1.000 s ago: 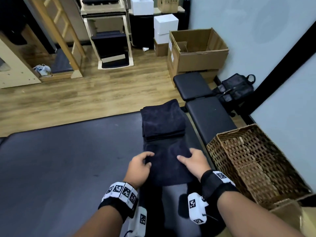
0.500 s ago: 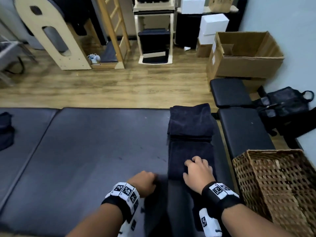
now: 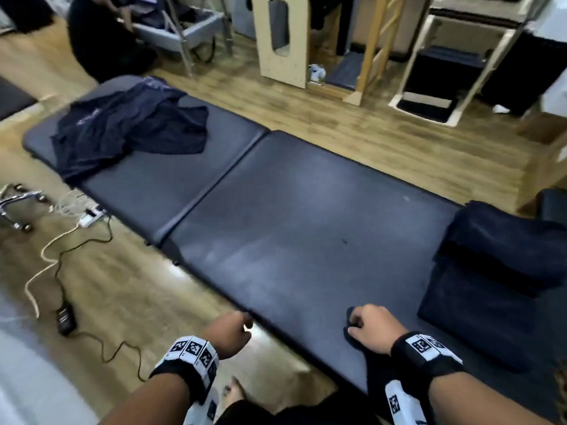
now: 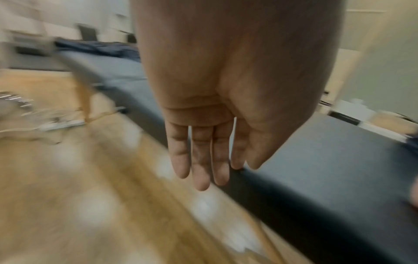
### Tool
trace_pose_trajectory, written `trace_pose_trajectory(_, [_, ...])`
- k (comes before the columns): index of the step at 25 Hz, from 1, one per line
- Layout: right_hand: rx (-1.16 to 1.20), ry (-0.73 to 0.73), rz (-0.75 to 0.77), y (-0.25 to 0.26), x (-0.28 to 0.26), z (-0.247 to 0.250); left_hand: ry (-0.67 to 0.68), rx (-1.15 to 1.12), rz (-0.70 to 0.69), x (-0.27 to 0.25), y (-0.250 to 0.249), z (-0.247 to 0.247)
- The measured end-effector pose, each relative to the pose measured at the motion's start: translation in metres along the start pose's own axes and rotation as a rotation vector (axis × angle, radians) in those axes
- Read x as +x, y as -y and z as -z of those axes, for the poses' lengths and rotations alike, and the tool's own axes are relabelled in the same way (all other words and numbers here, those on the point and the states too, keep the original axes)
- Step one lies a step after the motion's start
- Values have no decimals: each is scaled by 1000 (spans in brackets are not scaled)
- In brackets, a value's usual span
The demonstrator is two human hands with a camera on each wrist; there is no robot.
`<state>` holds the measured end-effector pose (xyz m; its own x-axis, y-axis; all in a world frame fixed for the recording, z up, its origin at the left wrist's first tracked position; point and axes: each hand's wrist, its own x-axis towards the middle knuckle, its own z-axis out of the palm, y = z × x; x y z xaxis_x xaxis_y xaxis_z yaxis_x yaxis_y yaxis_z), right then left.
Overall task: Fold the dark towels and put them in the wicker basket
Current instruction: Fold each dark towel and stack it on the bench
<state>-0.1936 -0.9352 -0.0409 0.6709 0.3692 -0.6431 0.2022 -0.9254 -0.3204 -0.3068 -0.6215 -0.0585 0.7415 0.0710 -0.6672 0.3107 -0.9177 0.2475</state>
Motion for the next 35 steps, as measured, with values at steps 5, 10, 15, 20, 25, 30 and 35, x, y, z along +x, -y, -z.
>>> trace_pose_trajectory(5, [-3,228,-20,123,30,-40,33,-253,217,-67,155,-43])
trace_pose_trajectory(10, [-260,481,-32,208,69,-59,11,-522,451,-135,275,-99])
trace_pose_trajectory(15, [-380,569,54,307,110,-68,13,-820,643,-185,332,-141])
trace_pose_trajectory(20, [-512,599,235,415,177,-83,-25,-1029,741,-184,388,-130])
trace_pose_trajectory(25, [-592,510,402,527,262,-85,-144,-1069,834,-172,462,-59])
trace_pose_trajectory(30, [-575,366,462,621,314,-73,-267,-1042,880,-162,544,21])
trace_pose_trajectory(35, [-629,470,443,688,362,-74,-222,-1030,838,-126,633,69])
